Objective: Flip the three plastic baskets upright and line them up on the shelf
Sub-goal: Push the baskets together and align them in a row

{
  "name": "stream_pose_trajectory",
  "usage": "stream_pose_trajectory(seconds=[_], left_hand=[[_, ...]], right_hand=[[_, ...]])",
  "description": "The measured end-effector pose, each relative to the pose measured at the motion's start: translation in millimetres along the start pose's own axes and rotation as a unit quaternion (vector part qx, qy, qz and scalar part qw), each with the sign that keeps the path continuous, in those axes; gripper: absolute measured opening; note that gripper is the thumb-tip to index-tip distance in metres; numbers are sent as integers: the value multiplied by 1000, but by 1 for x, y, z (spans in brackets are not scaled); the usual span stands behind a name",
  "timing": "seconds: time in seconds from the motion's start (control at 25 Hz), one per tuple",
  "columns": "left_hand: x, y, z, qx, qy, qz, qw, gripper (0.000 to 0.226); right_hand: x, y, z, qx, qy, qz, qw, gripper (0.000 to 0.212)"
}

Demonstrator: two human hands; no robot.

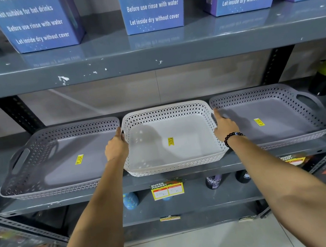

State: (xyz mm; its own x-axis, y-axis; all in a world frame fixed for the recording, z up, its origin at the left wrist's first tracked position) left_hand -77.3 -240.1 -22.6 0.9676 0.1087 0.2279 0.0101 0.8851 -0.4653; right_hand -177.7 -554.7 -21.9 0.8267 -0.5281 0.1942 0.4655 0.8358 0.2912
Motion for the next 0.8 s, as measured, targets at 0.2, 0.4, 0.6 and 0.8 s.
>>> stream_pose_trajectory(seconds=[0.2, 0.4, 0.6, 0.8], left_hand=[[4, 1, -1, 3, 1, -1, 1000, 46], [6, -2, -1, -1, -5, 3, 1000, 45], [11, -6, -2, 3, -5, 2, 1000, 49], [16, -10, -3, 1, -5, 13, 1000, 51]], right_hand=[[-1, 1, 1, -2, 1, 5, 1000, 76], [3, 1, 1, 0, 6, 9, 1000, 76], [12, 2, -1, -12, 10, 22, 1000, 76], [18, 4, -2, -28, 6, 27, 999, 75]])
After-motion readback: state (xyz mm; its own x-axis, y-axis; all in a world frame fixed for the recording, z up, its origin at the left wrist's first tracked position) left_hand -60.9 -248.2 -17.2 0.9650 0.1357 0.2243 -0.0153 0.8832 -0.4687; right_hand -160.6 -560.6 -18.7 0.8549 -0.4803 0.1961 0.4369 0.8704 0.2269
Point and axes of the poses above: each hand's wrist, its own x-axis towards the middle knuckle, its own z-axis out of the back of the hand, y = z × x, the point moved 1 cm from there along x, towards the middle knuckle, and after that the axes turned 15 degrees about -y, right-handed, at the moved point
